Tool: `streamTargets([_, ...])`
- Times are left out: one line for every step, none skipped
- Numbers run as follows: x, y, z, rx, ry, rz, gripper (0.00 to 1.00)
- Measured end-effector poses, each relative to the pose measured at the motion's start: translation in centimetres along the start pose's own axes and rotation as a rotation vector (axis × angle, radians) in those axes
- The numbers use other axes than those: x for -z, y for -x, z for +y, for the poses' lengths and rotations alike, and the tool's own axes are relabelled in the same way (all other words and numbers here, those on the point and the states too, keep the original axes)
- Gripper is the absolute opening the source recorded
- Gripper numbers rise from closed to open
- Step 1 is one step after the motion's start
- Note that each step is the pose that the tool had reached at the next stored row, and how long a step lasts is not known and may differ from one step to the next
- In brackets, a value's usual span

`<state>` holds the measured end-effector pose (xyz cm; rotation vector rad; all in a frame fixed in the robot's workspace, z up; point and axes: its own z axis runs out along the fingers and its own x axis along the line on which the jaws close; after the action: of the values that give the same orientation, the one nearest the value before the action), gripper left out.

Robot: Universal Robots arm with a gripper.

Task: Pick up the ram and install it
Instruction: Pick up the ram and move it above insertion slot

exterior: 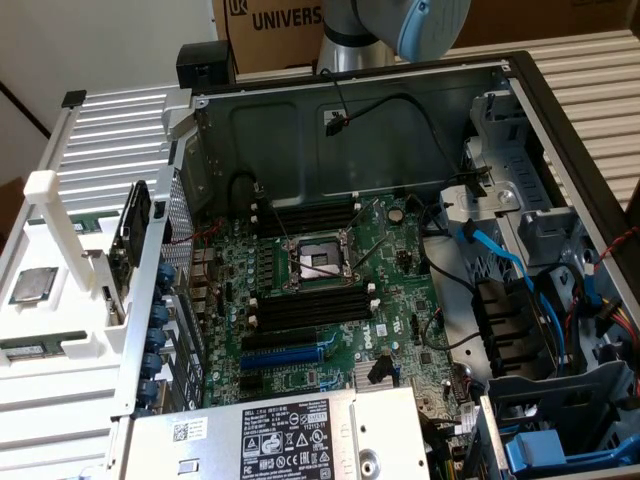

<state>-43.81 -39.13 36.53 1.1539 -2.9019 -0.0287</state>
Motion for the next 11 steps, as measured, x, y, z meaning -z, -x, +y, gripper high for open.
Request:
streamTargets([-0.03, 0.00, 0.00, 0.016, -0.0024, -0.0012, 0.10])
streamTargets([-0.07, 0.00, 0.00, 0.035, -0.0049, -0.0024, 0.10])
streamTargets([-0.11, 0.00, 0.00, 0.053, -0.0070, -0.0033, 0.10])
streamTargets([-0.14, 0.00, 0.01, 0.072, -0.0088, -0.0040, 0.10])
streamTargets([-0.18, 0.00, 0.00, 0.090, -0.0106, -0.0047, 0.10])
streamTargets([-0.22, 0.00, 0.00, 0.109, -0.0129, -0.0059, 0.10])
streamTargets([-0.26, 0.00, 0.00, 0.126, -0.0150, -0.0070, 0.10])
streamTargets([-0.32, 0.00, 0.00, 0.144, -0.0173, -0.0084, 0.10])
streamTargets([-0.37, 0.00, 0.00, 0.164, -0.0198, -0.0098, 0.10])
streamTargets([-0.41, 0.00, 0.00, 0.182, -0.0220, -0.0110, 0.10])
streamTargets([-0.45, 0.00, -0.01, 0.200, -0.0239, -0.0119, 0.10])
